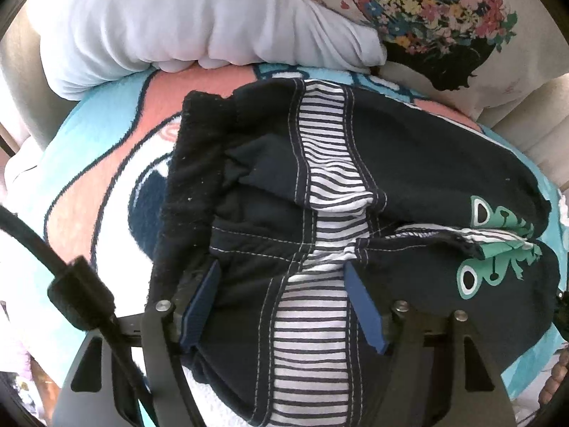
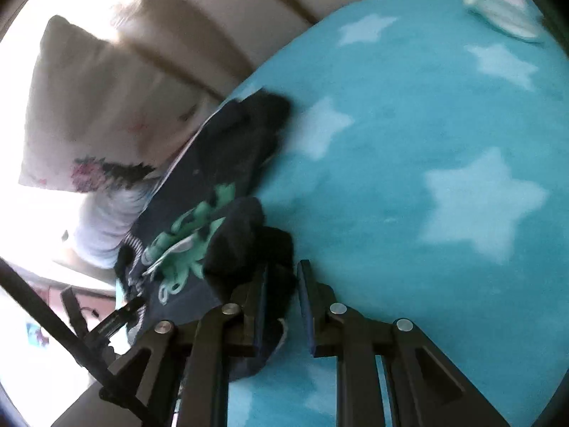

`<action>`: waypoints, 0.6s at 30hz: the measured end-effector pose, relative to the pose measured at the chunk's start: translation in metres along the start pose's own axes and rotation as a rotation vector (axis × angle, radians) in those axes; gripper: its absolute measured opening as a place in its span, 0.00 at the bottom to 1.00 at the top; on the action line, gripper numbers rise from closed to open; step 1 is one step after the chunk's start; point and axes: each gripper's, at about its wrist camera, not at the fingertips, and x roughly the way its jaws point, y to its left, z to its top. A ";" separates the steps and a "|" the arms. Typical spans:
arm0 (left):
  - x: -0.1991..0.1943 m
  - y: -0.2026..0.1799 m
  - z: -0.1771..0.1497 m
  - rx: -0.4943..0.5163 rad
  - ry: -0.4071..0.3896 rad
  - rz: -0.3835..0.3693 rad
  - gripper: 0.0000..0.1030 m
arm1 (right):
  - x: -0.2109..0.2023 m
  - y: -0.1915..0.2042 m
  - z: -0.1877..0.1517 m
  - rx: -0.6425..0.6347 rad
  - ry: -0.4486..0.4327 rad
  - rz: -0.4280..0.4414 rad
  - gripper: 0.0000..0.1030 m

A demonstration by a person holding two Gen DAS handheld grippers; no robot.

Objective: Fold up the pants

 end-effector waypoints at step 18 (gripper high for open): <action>-0.020 -0.005 0.011 -0.111 -0.011 -0.022 0.69 | -0.085 -0.026 0.027 0.014 -0.165 -0.026 0.12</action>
